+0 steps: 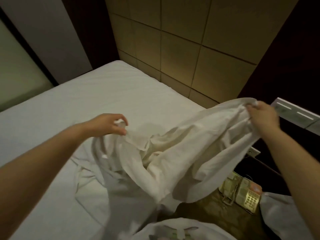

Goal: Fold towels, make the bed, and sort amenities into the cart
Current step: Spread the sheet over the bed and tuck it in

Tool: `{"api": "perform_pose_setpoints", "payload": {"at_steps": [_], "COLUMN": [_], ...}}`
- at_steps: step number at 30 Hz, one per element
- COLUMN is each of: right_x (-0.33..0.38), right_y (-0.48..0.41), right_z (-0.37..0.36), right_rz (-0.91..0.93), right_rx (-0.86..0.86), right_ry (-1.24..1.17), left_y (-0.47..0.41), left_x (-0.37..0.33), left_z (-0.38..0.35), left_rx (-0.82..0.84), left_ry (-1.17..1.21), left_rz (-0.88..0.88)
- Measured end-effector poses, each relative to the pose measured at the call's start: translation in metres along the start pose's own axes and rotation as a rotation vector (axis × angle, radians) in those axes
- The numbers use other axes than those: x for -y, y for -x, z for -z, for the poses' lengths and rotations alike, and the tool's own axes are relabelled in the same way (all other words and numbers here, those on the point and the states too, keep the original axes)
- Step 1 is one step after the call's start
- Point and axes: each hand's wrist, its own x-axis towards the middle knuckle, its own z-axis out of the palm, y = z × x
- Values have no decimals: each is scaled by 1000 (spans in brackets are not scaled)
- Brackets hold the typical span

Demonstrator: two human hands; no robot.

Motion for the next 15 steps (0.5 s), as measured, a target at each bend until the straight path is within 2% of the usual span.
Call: {"api": "perform_pose_setpoints", "payload": {"at_steps": [3,7,10,15], "right_x": [-9,4,8,17], "right_y": [-6,10,22,39], "right_z": [8,-17,-32,-37], "right_rz": [-19,-2,70,146], "right_rx": [-41,4,74,127], "right_ry": [104,198,142,-21], "left_y": [21,23,17,19], "left_x": [44,77,90,108], "left_z": [26,21,13,19], "left_rx": [-11,147,146,53], "left_ry": [-39,-235,-353,-381], "left_rz": [108,182,182,193]}}
